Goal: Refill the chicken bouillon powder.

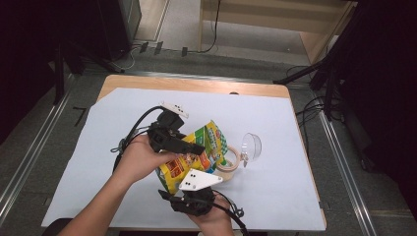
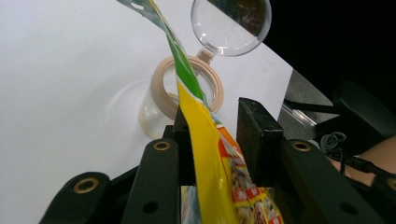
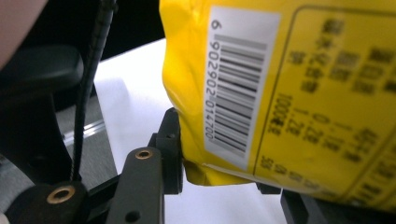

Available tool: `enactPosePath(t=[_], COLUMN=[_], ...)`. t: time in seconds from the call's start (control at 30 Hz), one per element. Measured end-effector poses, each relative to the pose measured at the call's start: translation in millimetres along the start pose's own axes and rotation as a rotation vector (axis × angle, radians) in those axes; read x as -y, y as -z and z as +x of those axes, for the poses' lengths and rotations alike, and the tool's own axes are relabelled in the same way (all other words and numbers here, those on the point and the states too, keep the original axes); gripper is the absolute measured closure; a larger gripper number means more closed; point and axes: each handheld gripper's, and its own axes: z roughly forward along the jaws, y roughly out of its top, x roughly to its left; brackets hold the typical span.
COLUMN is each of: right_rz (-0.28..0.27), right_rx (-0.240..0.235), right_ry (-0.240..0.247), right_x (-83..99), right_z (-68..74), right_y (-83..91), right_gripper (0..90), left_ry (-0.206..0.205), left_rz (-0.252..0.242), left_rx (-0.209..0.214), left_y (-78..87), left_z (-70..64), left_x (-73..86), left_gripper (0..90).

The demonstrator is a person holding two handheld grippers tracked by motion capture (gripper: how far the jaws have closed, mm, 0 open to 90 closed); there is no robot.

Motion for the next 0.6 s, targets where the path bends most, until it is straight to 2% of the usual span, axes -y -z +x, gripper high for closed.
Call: enactPosePath(t=[0.17, 0.27, 0.37, 0.5, 0.6], right_rz=[-0.002, -0.003, 0.018, 0.033, 0.058], right_rx=[-0.007, -0.011, -0.008, -0.024, -0.034], right_ry=[-0.009, -0.007, 0.003, 0.008, 0.011], right_x=[-2.5, -4.5, -6.5, -9.7, -14.6], right_z=[0.7, 0.5, 0.0, -6.0, -10.8], right_y=[0.3, 0.4, -1.4, -3.2, -6.2], right_gripper=[62.7, 62.1, 61.9, 61.7, 57.4], left_ry=[0.004, 0.001, -0.001, 0.008, 0.011], left_rz=[0.002, 0.011, 0.017, 0.027, 0.034], left_rx=[-0.005, -0.019, -0.024, -0.026, -0.028], left_y=[2.3, 2.8, 1.9, 0.3, -0.7], left_z=[0.2, 0.2, 2.0, 4.8, 7.0], left_x=[-0.1, -1.9, -2.8, -8.8, -17.1], left_gripper=[70.6, 77.6, 81.2, 81.7, 82.0])
